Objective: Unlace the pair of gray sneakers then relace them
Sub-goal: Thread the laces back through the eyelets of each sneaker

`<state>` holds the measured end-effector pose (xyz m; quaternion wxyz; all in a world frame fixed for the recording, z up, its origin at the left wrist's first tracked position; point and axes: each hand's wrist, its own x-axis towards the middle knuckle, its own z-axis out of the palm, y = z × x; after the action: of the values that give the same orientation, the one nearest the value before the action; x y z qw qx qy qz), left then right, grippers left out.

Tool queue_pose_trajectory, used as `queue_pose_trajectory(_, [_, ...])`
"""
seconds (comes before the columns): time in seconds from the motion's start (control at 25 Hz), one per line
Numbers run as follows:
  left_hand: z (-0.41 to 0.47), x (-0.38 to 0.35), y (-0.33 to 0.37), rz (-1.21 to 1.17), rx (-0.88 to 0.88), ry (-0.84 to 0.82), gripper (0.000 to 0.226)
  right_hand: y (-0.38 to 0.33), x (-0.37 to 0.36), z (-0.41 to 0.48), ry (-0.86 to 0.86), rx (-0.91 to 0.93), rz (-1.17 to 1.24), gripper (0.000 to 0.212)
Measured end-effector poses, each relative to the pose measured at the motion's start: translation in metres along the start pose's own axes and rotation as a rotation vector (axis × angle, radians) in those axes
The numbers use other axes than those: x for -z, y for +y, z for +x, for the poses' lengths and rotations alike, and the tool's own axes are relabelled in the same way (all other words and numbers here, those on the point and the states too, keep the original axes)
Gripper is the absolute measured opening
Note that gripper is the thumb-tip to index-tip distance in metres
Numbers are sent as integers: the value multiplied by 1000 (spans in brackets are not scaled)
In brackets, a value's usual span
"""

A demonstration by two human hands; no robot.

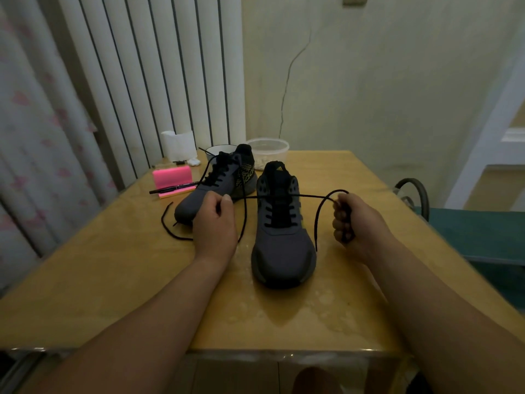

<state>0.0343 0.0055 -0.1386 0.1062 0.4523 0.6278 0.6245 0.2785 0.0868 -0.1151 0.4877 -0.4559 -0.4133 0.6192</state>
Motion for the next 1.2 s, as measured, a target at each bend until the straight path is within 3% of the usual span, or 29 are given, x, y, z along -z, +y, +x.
queue_pose_trajectory(0.2, [3, -1, -8, 80, 12, 25, 19, -12, 20, 2, 136, 83, 24, 18])
queue_pose_trajectory(0.28, [2, -2, -3, 227, -65, 107, 15, -22, 19, -4, 102, 123, -17, 10])
queue_pose_trajectory(0.36, [-4, -5, 17, 225, -226, 81, 30, -32, 13, -17, -14, 180, -136, 13])
queue_pose_trajectory(0.44, [-11, -16, 52, 130, -351, -180, 46, -42, 1, -33, -183, 268, -263, 20])
queue_pose_trajectory(0.52, [-19, -30, 88, 72, -339, -511, 61, -56, -11, -47, -335, 331, -265, 22])
queue_pose_trajectory(0.6, [-15, -32, 113, -6, -270, -664, 44, -72, -16, -54, -410, 342, -123, 20])
queue_pose_trajectory(0.64, [-9, -28, 119, -61, -226, -677, 31, -78, -15, -55, -402, 336, -61, 20])
queue_pose_trajectory(0.72, [4, -11, 120, -169, -121, -678, 33, -83, -8, -54, -322, 334, -76, 21])
queue_pose_trajectory(0.84, [21, 11, 113, -276, -26, -644, 37, -70, 4, -52, -227, 294, -338, 23])
queue_pose_trajectory(0.92, [23, 12, 113, -186, -46, -631, 38, -62, -3, -53, -191, 307, -602, 26])
queue_pose_trajectory(1.0, [22, 6, 118, 10, -140, -639, 44, -63, -22, -55, -201, 442, -748, 29])
queue_pose_trajectory(1.08, [20, -1, 125, 148, -248, -687, 43, -73, -43, -59, -328, 527, -728, 39])
queue_pose_trajectory(1.2, [26, -4, 124, 149, -256, -693, 38, -81, -58, -59, -365, 586, -751, 21])
